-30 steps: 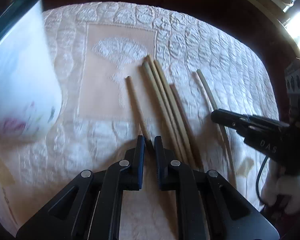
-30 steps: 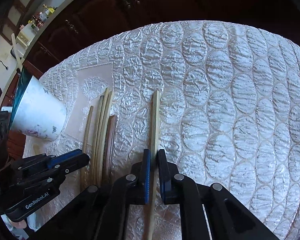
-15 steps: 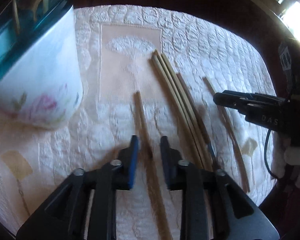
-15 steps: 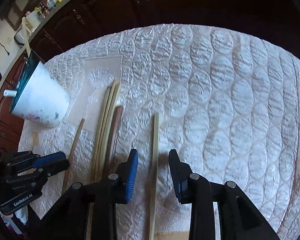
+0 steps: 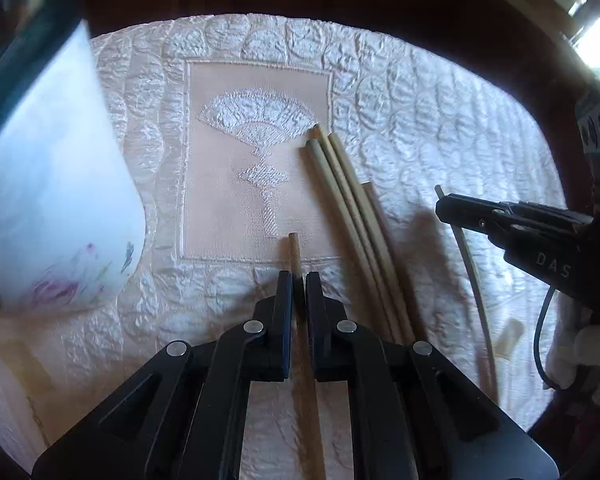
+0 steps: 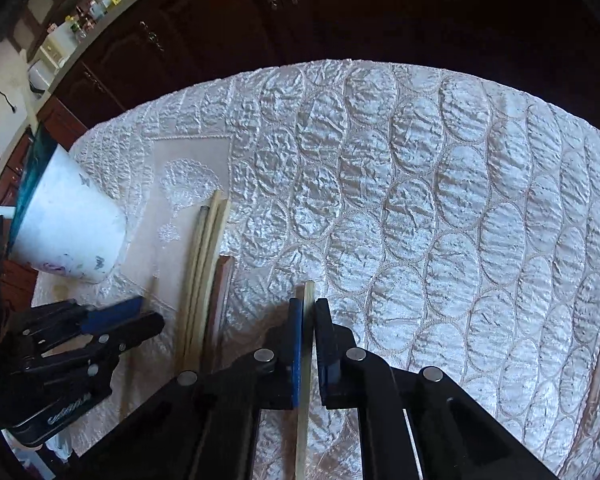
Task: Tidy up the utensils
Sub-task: 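Lift a chopstick with the left gripper while the right lifts another chopstick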
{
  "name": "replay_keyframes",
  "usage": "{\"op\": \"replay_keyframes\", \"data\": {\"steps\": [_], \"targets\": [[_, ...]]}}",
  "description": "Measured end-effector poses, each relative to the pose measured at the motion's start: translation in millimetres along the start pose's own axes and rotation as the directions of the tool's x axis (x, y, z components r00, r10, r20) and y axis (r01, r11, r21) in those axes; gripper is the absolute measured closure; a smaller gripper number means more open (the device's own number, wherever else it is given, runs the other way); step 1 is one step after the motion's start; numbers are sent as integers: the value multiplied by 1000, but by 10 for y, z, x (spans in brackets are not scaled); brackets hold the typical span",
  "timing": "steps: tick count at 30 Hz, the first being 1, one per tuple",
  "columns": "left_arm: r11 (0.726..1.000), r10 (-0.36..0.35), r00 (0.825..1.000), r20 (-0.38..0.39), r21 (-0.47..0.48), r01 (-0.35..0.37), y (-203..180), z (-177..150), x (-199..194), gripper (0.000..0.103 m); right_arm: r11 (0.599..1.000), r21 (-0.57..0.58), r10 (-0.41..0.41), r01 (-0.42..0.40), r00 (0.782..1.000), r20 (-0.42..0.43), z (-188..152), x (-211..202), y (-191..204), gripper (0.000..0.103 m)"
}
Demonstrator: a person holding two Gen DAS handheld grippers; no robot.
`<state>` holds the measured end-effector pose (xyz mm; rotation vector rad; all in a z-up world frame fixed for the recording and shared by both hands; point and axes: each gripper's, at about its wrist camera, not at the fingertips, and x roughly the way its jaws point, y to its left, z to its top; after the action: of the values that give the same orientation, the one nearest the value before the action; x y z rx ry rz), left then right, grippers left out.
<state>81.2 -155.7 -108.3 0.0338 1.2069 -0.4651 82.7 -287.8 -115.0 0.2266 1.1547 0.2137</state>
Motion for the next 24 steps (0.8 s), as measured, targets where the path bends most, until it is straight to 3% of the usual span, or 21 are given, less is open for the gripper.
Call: {"op": "replay_keyframes", "data": {"steps": [8, 12, 17, 24], "targets": [[998, -12, 995, 102, 58, 6, 37, -118, -607, 99, 998, -37, 46, -42, 993, 111, -122, -678, 80, 98], [998, 22, 997, 76, 61, -27, 35, -155, -531, 98, 998, -60, 24, -17, 991, 130, -171, -884, 118, 98], [997, 46, 999, 6, 59, -46, -54, -129, -177, 88, 998, -55, 8, -2, 993, 117, -228, -804, 140, 98], [997, 60, 998, -32, 50, -59, -67, -35, 124, 89, 998, -59, 13, -6, 992, 124, -213, -839, 162, 98]]}}
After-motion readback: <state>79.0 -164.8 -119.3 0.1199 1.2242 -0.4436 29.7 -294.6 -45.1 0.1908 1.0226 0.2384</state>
